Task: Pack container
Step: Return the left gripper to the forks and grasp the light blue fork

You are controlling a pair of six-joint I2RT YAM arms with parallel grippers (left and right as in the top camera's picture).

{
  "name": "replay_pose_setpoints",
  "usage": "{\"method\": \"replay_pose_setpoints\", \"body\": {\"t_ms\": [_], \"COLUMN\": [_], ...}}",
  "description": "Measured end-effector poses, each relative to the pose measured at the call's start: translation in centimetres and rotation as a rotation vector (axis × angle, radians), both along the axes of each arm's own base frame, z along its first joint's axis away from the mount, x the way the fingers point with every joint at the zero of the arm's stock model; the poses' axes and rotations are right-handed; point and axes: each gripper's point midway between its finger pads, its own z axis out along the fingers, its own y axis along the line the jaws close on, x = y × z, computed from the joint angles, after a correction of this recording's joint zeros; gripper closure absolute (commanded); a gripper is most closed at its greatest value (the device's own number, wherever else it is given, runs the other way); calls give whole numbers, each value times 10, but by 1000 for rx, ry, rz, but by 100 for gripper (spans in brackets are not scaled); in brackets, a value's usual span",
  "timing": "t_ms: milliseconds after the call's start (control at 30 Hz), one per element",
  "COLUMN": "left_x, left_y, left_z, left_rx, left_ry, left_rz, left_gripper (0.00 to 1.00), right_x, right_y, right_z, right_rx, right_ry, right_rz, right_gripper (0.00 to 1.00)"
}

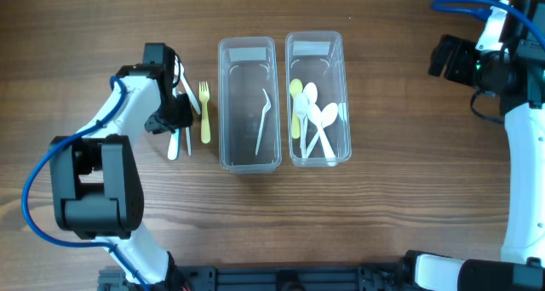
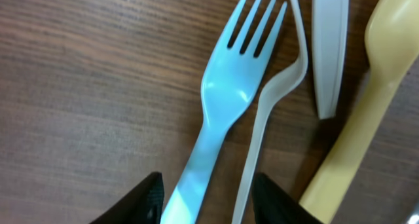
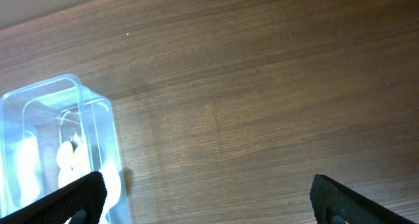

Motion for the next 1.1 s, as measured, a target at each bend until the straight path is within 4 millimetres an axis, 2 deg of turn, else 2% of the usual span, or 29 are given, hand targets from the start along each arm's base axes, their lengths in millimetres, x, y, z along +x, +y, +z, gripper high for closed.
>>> {"method": "replay_pose_setpoints", "body": {"t_ms": [167,333,533,667,733,833,1000,1100], "left_x": [6,2,4,2,1,-3,-7,-18], "left_y": [1,3,7,7,6,8,10,10], "left_z": [-6,-13,-14,-19,-19,-22,-21,-21], "left_rx": [13,27,39,37,33,33,37,33], "left_ry": [-35,-28,-33,-15,-8,15,32,78], "left_rz": [-67,-146,-180,-199,-201,-200,-180,-174], "left_gripper": [61,65,66,75,86,96,96,96], "right_x": [0,0,0,0,0,0,0,0], "right_y": [0,0,0,0,0,0,0,0], "right_z": [0,0,0,0,0,0,0,0], "right_rx": [0,0,0,0,0,0,0,0], "right_ry": [0,0,0,0,0,0,0,0], "right_rz": [0,0,0,0,0,0,0,0], "right_gripper": [0,0,0,0,0,0,0,0]}}
